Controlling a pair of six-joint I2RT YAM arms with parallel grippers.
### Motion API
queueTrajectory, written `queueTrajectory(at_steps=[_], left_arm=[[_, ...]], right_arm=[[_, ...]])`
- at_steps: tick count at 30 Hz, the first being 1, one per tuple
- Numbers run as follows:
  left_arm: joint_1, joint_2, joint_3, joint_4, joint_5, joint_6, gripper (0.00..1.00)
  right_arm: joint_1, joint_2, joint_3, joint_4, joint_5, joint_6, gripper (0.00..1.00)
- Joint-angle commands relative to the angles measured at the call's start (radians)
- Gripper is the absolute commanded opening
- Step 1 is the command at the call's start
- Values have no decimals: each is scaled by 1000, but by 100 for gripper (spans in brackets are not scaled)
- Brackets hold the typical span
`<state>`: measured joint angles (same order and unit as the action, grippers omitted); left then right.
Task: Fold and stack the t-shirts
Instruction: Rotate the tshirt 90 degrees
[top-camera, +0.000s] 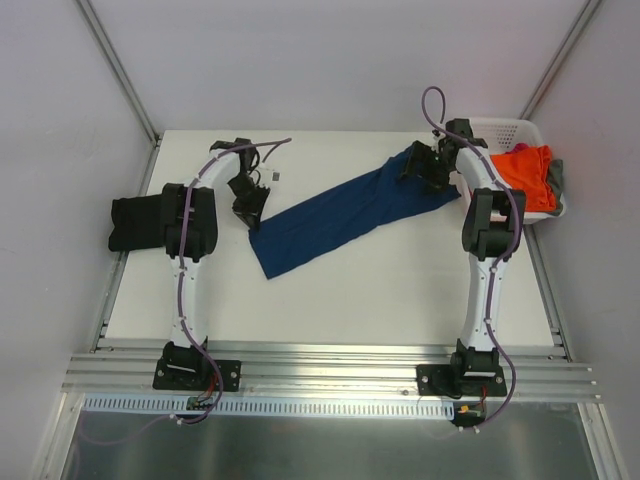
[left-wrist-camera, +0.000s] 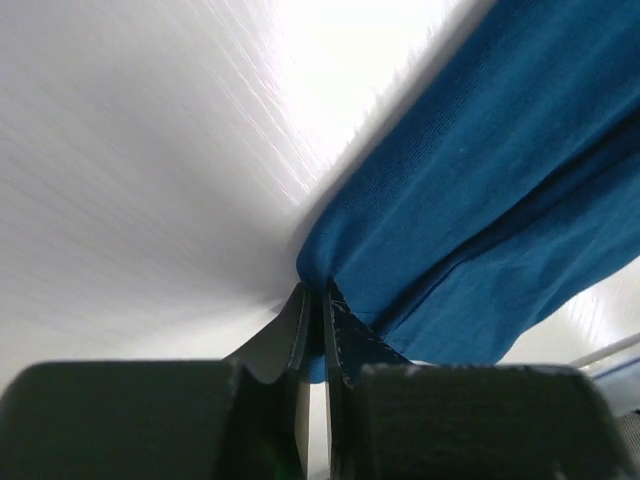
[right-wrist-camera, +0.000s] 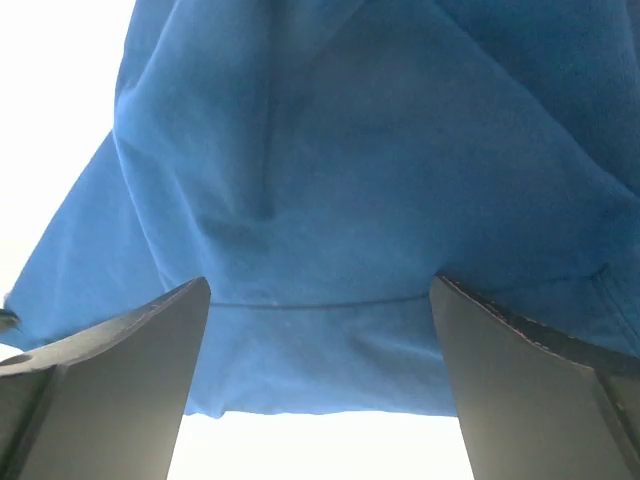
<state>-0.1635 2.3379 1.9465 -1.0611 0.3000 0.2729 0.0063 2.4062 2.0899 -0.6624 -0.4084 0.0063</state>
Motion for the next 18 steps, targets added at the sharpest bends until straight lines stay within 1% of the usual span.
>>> queueTrajectory(at_steps=[1, 4, 7, 9, 11, 12, 18], left_arm=[[-5, -72, -64, -92, 71, 12, 0], [-7, -107, -99, -126, 128, 17, 0], [-25, -149, -161, -164, 163, 29, 0], [-51, -167, -191, -187, 180, 38, 0], [-68, -183, -233, -204, 215, 29, 0], [-86, -199, -244, -204, 229, 26, 0], [-162, -235, -290, -217, 289, 19, 0]], right_arm=[[1, 28, 22, 7, -52, 63, 97], [15, 68, 64, 23, -66, 66, 97], [37, 117, 154, 49, -73, 78, 97], [49, 151, 244, 64, -89, 96, 97], [67, 205, 320, 75, -104, 144, 97], [76, 209, 328, 107, -118, 152, 97], [156, 234, 366, 167, -159, 190, 97]])
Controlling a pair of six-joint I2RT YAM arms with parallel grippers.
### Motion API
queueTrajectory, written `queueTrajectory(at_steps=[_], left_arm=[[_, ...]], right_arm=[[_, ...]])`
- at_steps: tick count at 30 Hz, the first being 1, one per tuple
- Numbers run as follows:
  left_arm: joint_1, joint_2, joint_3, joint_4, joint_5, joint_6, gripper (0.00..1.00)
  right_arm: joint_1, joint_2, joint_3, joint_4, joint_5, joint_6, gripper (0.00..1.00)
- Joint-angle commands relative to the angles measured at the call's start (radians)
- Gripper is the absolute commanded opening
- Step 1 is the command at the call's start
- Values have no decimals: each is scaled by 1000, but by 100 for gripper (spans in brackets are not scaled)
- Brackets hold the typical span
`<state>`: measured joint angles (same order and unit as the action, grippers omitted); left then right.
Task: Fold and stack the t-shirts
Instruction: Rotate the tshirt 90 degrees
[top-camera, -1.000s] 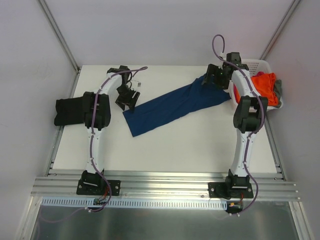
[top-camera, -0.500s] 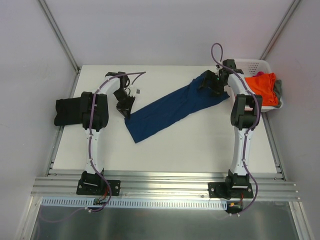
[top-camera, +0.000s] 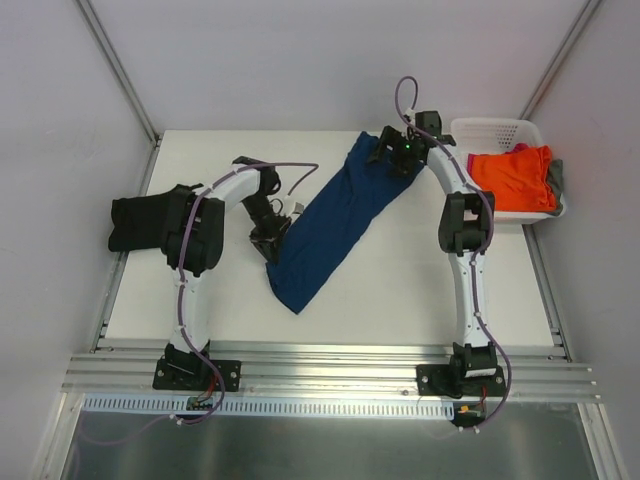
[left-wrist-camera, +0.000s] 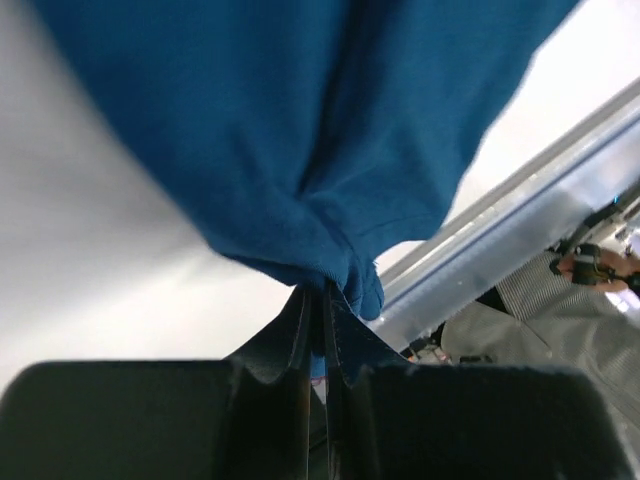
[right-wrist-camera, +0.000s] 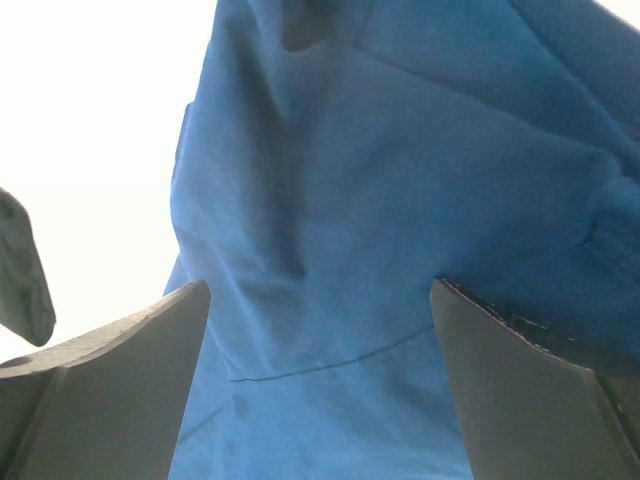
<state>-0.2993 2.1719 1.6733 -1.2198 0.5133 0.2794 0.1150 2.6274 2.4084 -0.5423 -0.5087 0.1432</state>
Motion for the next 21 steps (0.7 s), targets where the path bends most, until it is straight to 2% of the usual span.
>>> queueTrajectory(at_steps=[1, 12, 21], left_arm=[[-46, -73, -33, -61, 85, 12, 0], [-123, -173, -259, -55, 195, 3, 0], [-176, -213, -305, -27, 218, -6, 0]], right_arm=[[61, 16, 54, 53, -62, 59, 97], [103, 78, 120, 139, -30, 99, 97], [109, 103, 147, 157, -4, 76, 97]])
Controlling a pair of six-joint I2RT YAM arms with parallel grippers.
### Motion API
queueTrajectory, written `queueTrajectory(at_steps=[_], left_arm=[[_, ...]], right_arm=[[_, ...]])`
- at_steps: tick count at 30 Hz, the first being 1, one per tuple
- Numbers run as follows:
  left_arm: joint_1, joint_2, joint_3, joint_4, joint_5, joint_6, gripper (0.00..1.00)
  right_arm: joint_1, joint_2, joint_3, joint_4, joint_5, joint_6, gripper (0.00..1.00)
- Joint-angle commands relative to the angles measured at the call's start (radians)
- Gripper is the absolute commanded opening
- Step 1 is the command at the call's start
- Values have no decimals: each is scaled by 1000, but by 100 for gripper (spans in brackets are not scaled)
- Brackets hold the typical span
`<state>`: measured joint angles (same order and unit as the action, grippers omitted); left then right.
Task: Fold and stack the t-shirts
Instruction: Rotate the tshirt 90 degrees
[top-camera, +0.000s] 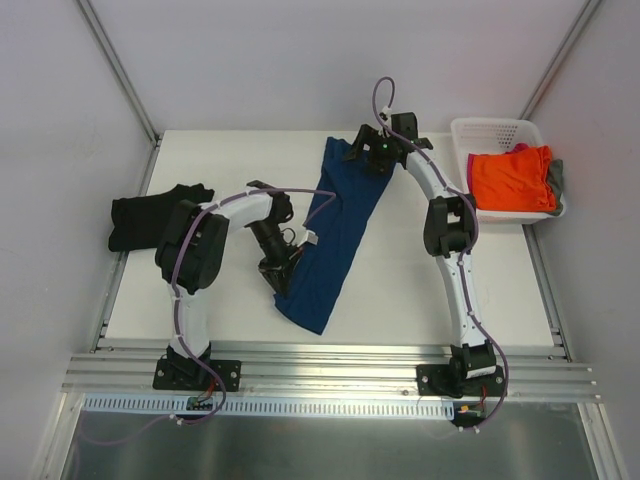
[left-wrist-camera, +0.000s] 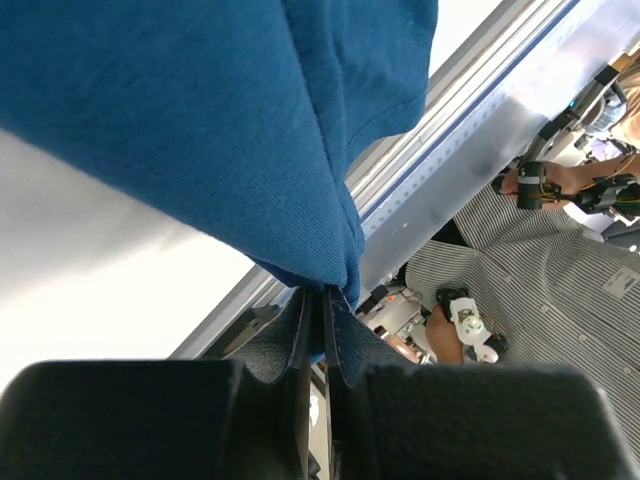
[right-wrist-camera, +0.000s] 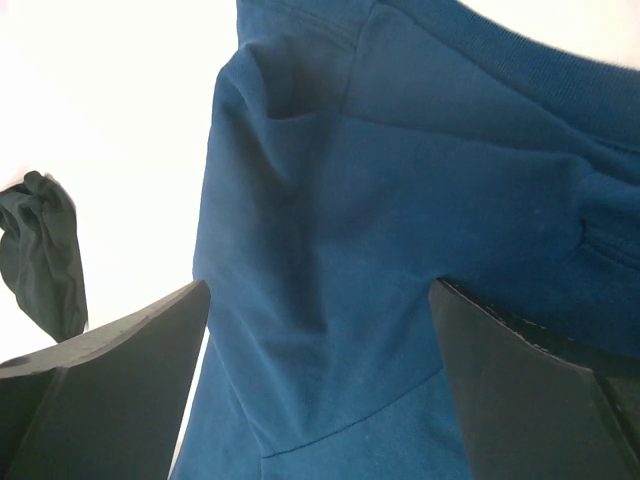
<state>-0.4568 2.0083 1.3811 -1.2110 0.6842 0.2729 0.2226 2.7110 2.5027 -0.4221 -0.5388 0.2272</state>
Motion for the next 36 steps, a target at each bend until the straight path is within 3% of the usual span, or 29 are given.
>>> queueTrajectory(at_steps=[1, 4, 8, 12, 18, 26, 36], left_arm=[[-22, -48, -11, -35, 51, -1, 0], [-31, -29, 9, -33, 55, -15, 0], [-33, 3, 44, -38, 35, -29, 47], [-33, -11, 82, -41, -12, -34, 60], [-33, -60, 202, -42, -87, -34, 64], [-45, 110, 303, -47, 18, -21, 56], [-57, 224, 320, -36, 117, -35, 55]], right_arm=[[1, 21, 56, 39, 25, -9, 97], [15, 26, 54, 43, 20, -14, 97], [41, 35, 58, 46, 19, -41, 97], [52, 33, 54, 51, 20, -43, 97], [49, -20, 10, 2, 10, -75, 97], [29, -19, 13, -1, 22, -66, 97], [14, -46, -16, -15, 13, -58, 97]])
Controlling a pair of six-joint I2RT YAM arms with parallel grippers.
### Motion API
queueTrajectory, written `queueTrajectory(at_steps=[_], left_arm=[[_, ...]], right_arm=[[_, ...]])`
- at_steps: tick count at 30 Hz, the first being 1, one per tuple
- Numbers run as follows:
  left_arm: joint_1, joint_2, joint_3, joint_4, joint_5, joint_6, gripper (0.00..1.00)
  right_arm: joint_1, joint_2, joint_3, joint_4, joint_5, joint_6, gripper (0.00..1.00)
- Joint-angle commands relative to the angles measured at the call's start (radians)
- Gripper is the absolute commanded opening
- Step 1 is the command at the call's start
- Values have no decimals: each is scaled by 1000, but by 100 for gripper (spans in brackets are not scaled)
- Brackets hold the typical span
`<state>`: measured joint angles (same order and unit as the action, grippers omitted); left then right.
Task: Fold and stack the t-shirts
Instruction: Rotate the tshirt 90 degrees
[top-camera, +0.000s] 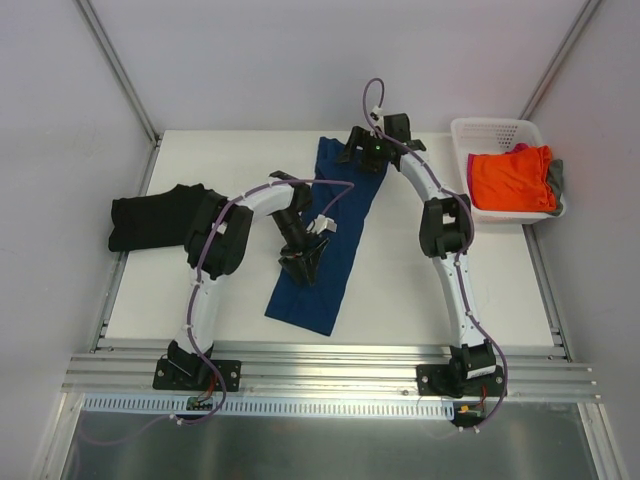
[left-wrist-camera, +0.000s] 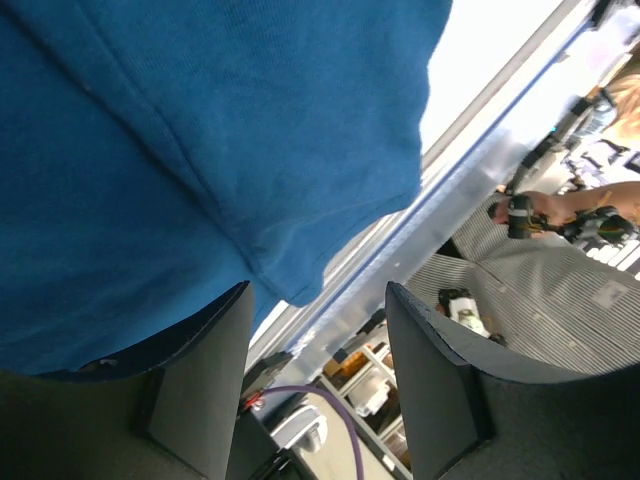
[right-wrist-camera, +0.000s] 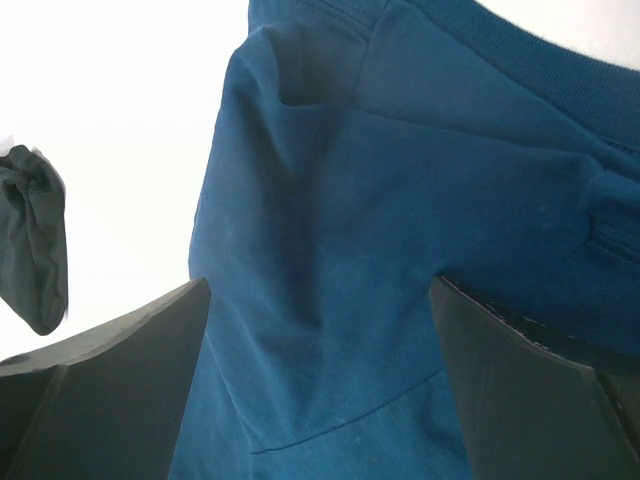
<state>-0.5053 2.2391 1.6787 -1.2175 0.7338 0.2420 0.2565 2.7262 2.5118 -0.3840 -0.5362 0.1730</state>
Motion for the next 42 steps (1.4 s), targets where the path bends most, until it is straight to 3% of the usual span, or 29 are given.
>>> queueTrajectory(at_steps=[1, 20, 31, 37, 42], left_arm=[[-10, 4, 23, -30, 75, -10, 55], [-139, 159, 168, -22, 191, -55, 55], [-141, 151, 214, -22, 105, -35, 54], [-141, 73, 104, -31, 111, -30, 54], [-141, 96, 70, -24, 125, -44, 54]], right_arm=[[-23, -65, -28, -55, 10, -4, 97], [-13, 10, 58, 37, 31, 3, 97], [-17, -32, 35, 17, 33, -38, 97], [-37, -65, 15, -7, 36, -49, 97], [-37, -74, 13, -12, 31, -52, 97]])
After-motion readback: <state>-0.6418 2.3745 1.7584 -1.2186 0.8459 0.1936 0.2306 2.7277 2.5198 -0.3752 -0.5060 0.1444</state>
